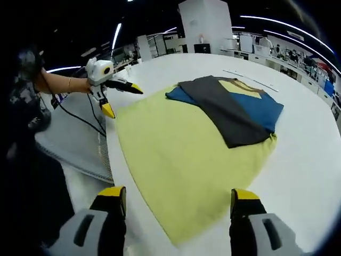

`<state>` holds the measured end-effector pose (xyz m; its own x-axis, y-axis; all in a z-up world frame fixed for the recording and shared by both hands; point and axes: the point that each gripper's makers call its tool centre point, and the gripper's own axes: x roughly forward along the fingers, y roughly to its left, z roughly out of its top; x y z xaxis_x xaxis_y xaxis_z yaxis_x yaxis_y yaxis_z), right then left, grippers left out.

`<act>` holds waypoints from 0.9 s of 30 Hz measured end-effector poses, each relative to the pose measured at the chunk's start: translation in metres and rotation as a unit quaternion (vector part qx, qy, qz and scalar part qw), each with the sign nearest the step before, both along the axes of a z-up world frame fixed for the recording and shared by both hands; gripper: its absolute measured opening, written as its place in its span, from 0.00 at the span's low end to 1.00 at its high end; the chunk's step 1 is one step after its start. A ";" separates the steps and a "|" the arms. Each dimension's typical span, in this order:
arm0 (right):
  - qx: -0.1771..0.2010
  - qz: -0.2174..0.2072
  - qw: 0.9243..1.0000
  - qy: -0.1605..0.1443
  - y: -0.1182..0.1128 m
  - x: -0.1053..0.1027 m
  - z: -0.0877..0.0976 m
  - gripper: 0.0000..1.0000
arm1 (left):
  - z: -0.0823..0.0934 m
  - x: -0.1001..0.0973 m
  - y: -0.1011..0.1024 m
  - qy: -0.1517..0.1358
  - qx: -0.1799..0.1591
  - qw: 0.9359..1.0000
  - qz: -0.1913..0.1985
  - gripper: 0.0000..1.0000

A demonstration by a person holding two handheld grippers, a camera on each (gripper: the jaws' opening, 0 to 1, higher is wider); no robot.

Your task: Fold the garment on the visible template until the final outline fits inside the template.

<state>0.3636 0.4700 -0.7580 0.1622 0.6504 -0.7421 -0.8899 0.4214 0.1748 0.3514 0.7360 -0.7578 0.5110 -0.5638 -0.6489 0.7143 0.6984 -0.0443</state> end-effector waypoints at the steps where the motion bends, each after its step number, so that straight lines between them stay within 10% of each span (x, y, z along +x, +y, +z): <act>1: -0.007 0.003 1.000 0.000 -0.002 -0.001 -0.003 0.77 | -0.002 -0.003 -0.001 0.004 0.002 1.000 -0.003 0.79; 27: -0.097 0.084 0.990 -0.066 -0.018 -0.015 -0.019 0.49 | -0.014 -0.024 0.001 0.002 0.058 0.997 -0.059 0.49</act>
<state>0.3488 0.4516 -0.7766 0.1678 0.5231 -0.8356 -0.9599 0.2799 -0.0175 0.3271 0.7370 -0.7721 0.4424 -0.5414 -0.7150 0.7921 0.6097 0.0284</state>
